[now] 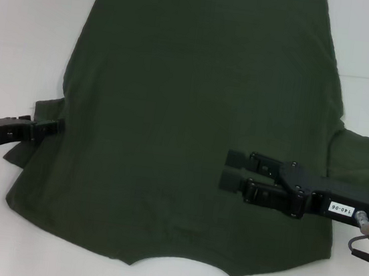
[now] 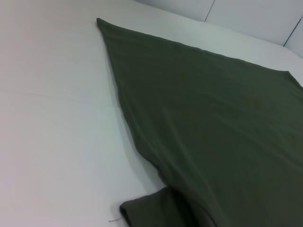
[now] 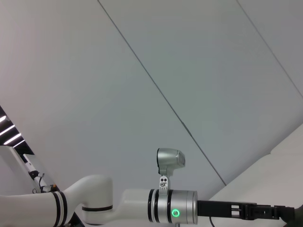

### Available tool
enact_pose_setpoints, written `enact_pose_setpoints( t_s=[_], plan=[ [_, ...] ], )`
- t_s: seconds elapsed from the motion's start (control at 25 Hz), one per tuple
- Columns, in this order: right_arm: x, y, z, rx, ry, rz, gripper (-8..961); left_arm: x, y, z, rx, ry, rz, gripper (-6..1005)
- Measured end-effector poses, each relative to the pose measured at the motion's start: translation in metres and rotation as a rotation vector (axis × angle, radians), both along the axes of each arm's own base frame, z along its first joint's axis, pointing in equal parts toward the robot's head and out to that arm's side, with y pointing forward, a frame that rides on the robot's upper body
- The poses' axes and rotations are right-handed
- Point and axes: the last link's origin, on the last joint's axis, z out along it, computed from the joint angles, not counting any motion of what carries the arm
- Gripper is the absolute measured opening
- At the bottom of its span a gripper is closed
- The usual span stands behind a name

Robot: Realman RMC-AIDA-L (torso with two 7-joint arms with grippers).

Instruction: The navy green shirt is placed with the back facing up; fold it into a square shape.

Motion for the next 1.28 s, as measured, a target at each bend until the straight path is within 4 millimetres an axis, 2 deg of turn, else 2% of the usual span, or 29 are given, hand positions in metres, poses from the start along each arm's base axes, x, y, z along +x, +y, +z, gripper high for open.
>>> enact_pose_setpoints(
  t_s=[0.56, 1.2, 1.28],
  plan=[
    [0.0003, 0.001, -0.0003, 0.003, -0.004, -0.004, 850, 0.0033, -0.0003, -0.0046, -0.022, 0.005, -0.013, 864],
    [0.0011, 0.0023, 0.001, 0.014, -0.001, -0.013, 850, 0.0019, 0.0033, 0.0017, -0.005, 0.024, -0.01, 816],
    [0.0012, 0.0024, 0.0011, 0.015, -0.001, -0.013, 850, 0.0017, 0.0034, 0.0016, -0.011, 0.032, -0.011, 754]
  ],
)
